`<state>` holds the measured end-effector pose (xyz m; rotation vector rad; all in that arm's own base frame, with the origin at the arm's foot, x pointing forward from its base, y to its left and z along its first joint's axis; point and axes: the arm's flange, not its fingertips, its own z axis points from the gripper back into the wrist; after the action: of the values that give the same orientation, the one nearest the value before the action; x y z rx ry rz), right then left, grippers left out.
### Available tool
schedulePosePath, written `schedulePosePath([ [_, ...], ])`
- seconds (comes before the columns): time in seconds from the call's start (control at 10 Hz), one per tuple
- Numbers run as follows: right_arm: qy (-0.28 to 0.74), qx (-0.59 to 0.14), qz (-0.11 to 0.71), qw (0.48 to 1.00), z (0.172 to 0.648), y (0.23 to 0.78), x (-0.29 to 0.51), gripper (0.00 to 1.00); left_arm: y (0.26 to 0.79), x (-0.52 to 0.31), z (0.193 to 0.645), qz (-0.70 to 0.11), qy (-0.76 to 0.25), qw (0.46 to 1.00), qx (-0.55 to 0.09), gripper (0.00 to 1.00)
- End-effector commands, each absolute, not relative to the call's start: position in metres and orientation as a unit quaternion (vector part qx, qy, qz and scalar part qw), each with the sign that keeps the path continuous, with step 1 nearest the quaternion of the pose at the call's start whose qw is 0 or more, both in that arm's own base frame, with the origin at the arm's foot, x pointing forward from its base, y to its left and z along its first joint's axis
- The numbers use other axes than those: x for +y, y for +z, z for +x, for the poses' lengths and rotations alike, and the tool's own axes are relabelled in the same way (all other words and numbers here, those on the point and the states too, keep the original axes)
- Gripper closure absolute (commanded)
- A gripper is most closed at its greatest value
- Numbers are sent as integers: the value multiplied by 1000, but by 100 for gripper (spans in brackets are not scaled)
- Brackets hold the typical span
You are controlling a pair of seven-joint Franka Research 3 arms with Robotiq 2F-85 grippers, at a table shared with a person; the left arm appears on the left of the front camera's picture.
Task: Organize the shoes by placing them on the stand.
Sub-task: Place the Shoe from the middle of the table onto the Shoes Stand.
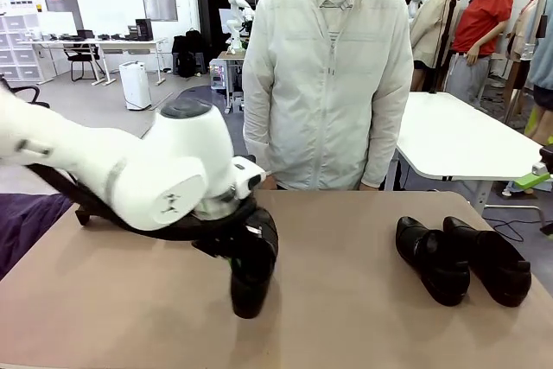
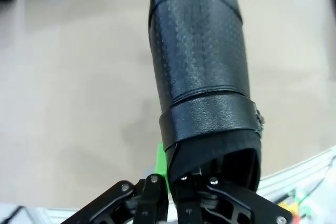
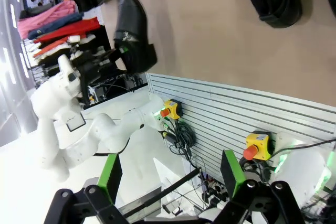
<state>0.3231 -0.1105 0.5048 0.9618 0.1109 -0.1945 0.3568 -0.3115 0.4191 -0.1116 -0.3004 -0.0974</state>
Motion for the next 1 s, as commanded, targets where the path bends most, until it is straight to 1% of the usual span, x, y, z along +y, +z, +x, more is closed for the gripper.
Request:
schedulePosePath([
  [0.0, -84, 48, 470, 877, 324, 508, -112, 0, 460, -238, 335, -61, -93, 973, -203, 100],
  [0.1, -84, 48, 470, 877, 324, 508, -112, 0, 473, -202, 331, -57, -55, 969, -233, 100],
  [0.2, -84, 48, 470, 877, 324, 508, -112, 0, 481, -158, 330, -66, -39, 962, -261, 100],
  [0.3, -84, 48, 470, 877, 324, 508, -112, 0, 483, -120, 331, -46, -9, 962, -270, 100],
  [0.4, -84, 48, 470, 877, 324, 508, -112, 0, 479, -87, 331, -46, -44, 960, -271, 100],
  [0.5, -84, 48, 470, 877, 324, 508, -112, 0, 475, -64, 330, -45, -56, 960, -271, 100],
  [0.6, -84, 48, 470, 877, 324, 508, -112, 0, 473, -52, 329, -63, -34, 966, -249, 100],
  [0.7, -84, 48, 470, 877, 324, 508, -112, 0, 512, -85, 359, -43, -27, 962, -269, 100],
  [0.9, -84, 48, 470, 877, 324, 508, -112, 0, 512, -85, 359, -43, -27, 962, -269, 100],
])
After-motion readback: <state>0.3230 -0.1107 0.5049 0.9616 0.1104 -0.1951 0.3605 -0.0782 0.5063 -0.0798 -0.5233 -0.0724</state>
